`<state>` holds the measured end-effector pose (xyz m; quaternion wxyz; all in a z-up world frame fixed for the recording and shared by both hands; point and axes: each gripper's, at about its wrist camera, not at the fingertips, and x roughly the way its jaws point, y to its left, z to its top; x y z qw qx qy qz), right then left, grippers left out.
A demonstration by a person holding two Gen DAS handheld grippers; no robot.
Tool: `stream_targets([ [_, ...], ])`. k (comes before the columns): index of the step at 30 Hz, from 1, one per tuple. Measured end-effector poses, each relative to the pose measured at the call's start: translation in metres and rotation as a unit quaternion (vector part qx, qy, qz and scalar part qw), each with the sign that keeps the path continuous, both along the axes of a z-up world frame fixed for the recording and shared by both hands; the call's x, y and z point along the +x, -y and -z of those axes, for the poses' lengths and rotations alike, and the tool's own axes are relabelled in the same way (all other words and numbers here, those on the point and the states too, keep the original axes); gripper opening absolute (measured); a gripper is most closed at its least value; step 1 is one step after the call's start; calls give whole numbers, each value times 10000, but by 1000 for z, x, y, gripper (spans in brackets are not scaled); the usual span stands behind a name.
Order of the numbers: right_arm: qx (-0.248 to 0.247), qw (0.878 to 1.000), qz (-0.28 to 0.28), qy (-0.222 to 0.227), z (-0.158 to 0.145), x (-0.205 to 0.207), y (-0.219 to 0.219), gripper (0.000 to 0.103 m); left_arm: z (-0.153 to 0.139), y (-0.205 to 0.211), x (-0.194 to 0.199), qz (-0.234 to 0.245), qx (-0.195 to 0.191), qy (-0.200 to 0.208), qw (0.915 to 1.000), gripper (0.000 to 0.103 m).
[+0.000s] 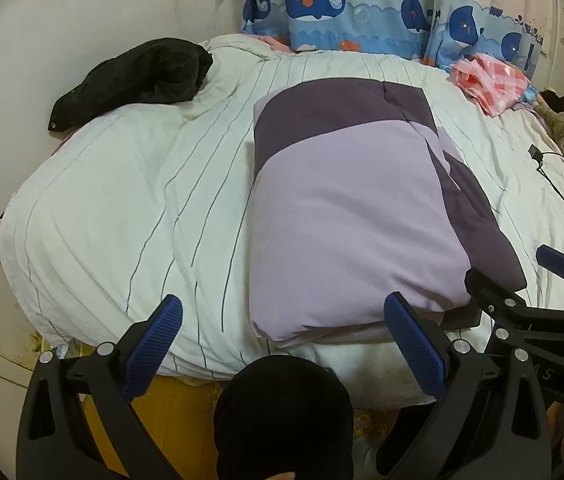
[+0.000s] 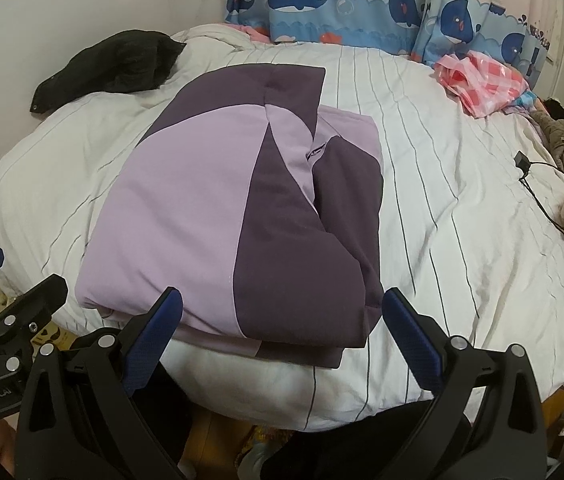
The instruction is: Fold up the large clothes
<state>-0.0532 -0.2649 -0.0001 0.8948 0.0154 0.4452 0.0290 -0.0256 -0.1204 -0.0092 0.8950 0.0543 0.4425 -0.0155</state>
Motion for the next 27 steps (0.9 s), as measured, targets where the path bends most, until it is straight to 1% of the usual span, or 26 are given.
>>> stream_targets([
  [3, 8, 10000, -2, -28, 2, 1, -1, 96, 3, 0, 2, -25, 98, -40, 9999, 97],
  [7, 24, 10000, -8, -62, 5, 2, -2, 96, 6, -3, 7, -30, 38, -189, 9998, 97],
  [8, 29, 10000, -8, -77, 6, 2, -2, 96, 6, -4, 8, 8, -72, -206, 9998, 97],
  [9, 33, 10000, -6, -89, 7, 2, -2, 96, 6, -8, 8, 48, -266, -213, 9994, 97],
  [10, 45, 9999, -5, -110, 9, 2, -2, 96, 5, -13, 8, 58, -539, -187, 9984, 97],
  [12, 75, 9999, -1, -140, 11, 2, -2, 96, 3, -19, 8, 6, -693, -122, 9975, 97],
  [14, 85, 9998, 3, -154, 12, 1, -2, 96, 0, -21, 5, -106, -517, 30, 9986, 97],
  [16, 90, 9998, 3, -150, 12, 0, -3, 96, -2, -20, 3, -244, -241, 167, 9993, 97],
  [18, 90, 9999, 1, -134, 11, -1, -3, 96, -2, -19, 2, -329, -78, 182, 9993, 97],
  [21, 53, 9999, -4, -86, 8, -4, -5, 96, 1, -17, 4, -354, 44, 84, 9993, 97],
  [24, 52, 10000, 6, -66, 6, -7, -6, 96, 4, -15, 4, -326, 6, -33, 9995, 97],
  [27, 59, 10000, 15, -70, 6, -8, -5, 96, 2, -14, 2, -351, 98, 32, 9993, 97],
])
